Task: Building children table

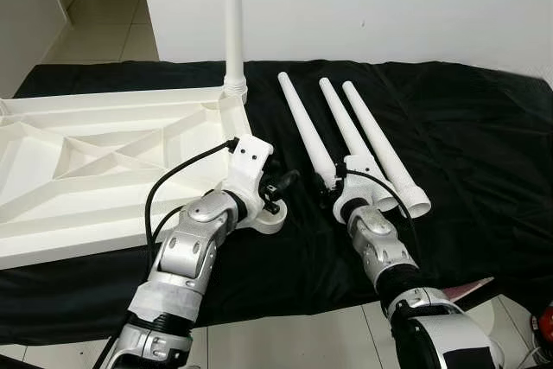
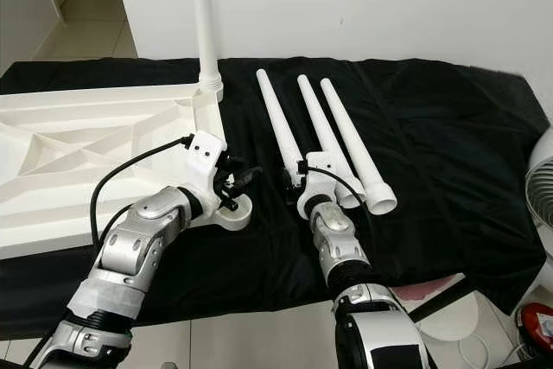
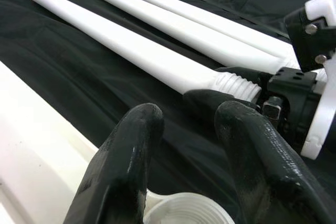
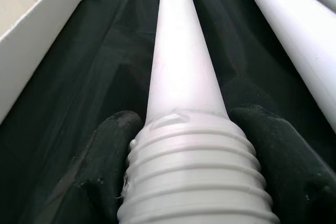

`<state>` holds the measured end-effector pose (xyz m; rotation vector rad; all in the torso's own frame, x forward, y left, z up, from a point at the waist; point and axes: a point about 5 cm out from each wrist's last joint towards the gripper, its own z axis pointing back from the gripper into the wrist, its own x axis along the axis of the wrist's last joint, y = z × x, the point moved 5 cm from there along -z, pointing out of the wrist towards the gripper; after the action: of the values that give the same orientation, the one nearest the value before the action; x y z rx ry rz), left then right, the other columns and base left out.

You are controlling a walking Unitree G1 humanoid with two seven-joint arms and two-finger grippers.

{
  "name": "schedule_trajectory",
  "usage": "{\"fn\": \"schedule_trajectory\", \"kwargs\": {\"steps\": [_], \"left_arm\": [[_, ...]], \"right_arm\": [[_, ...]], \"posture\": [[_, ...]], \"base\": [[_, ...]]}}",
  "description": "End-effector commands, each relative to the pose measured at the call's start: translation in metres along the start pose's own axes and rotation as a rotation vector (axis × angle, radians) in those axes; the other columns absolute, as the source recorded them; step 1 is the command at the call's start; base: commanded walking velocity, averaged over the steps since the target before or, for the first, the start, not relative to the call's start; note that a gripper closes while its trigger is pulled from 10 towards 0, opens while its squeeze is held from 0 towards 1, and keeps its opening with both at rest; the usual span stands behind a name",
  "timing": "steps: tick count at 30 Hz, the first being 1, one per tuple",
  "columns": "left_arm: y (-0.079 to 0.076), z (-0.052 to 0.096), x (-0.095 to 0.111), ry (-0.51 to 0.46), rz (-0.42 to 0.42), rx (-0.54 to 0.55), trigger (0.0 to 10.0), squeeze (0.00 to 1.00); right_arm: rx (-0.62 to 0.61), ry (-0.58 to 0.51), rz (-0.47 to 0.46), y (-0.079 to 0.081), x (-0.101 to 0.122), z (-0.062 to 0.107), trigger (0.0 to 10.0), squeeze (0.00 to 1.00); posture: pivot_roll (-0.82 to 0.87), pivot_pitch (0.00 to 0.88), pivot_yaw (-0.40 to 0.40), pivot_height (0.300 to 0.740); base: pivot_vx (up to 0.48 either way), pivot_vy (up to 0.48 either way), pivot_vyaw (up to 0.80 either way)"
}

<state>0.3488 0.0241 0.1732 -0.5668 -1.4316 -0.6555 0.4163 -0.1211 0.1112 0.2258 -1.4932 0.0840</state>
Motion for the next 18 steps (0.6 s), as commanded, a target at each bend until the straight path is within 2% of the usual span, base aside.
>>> {"fn": "schedule_trajectory", "kwargs": {"steps": [1, 4, 6, 7, 8, 9, 10, 14, 18], "left_arm": [[-0.001, 0.002, 0.0, -0.005, -0.024, 0.009, 10.0, 0.0], [0.001, 0.004, -0.001, -0.053, -0.067, 0.035, 10.0, 0.0], [0.001, 0.004, -0.001, -0.08, -0.065, 0.037, 10.0, 0.0], [0.003, 0.004, -0.001, -0.106, -0.041, 0.062, 10.0, 0.0], [0.005, 0.004, -0.003, -0.118, -0.007, 0.076, 10.0, 0.0], [0.005, 0.004, -0.003, -0.118, -0.007, 0.076, 10.0, 0.0], [0.004, 0.003, -0.005, -0.125, 0.013, 0.08, 10.0, 0.0], [0.002, 0.002, -0.006, -0.137, 0.026, 0.081, 10.0, 0.0], [-0.002, 0.001, -0.002, -0.159, -0.039, 0.089, 10.0, 0.0]], "right_arm": [[-0.009, 0.049, -0.034, -0.001, -0.011, 0.001, 0.0, 0.0], [-0.04, 0.074, -0.059, -0.008, -0.019, 0.004, 0.0, 0.0], [-0.054, 0.073, -0.06, -0.01, -0.019, 0.004, 0.0, 0.0], [-0.069, 0.041, -0.021, -0.013, -0.015, 0.005, 0.0, 0.0], [-0.081, 0.017, 0.012, -0.015, -0.012, 0.006, 4.0, 0.0], [-0.081, 0.017, 0.012, -0.015, -0.012, 0.006, 4.0, 0.0], [-0.094, -0.003, 0.025, -0.016, -0.009, 0.006, 10.0, 0.0], [-0.114, -0.047, 0.027, -0.019, -0.004, 0.009, 10.0, 0.0], [-0.134, -0.115, 0.038, -0.021, 0.001, 0.015, 10.0, 0.0]], "posture": [[0.09, 0.031, -0.058, 0.74], [0.09, 0.032, -0.063, 0.74], [0.09, 0.03, -0.065, 0.74], [0.09, 0.03, -0.066, 0.74], [0.08, 0.028, -0.068, 0.74], [0.08, 0.028, -0.068, 0.74], [0.08, 0.028, -0.068, 0.74], [0.08, 0.028, -0.072, 0.74], [0.08, 0.03, -0.066, 0.74]], "base": [[0.0, 0.0, 0.0], [0.0, 0.0, 0.0], [0.0, 0.0, 0.0], [0.0, 0.0, 0.0], [0.0, 0.0, 0.0], [0.0, 0.0, 0.0], [0.0, 0.0, 0.0], [0.0, 0.0, 0.0], [0.0, 0.0, 0.0]]}}
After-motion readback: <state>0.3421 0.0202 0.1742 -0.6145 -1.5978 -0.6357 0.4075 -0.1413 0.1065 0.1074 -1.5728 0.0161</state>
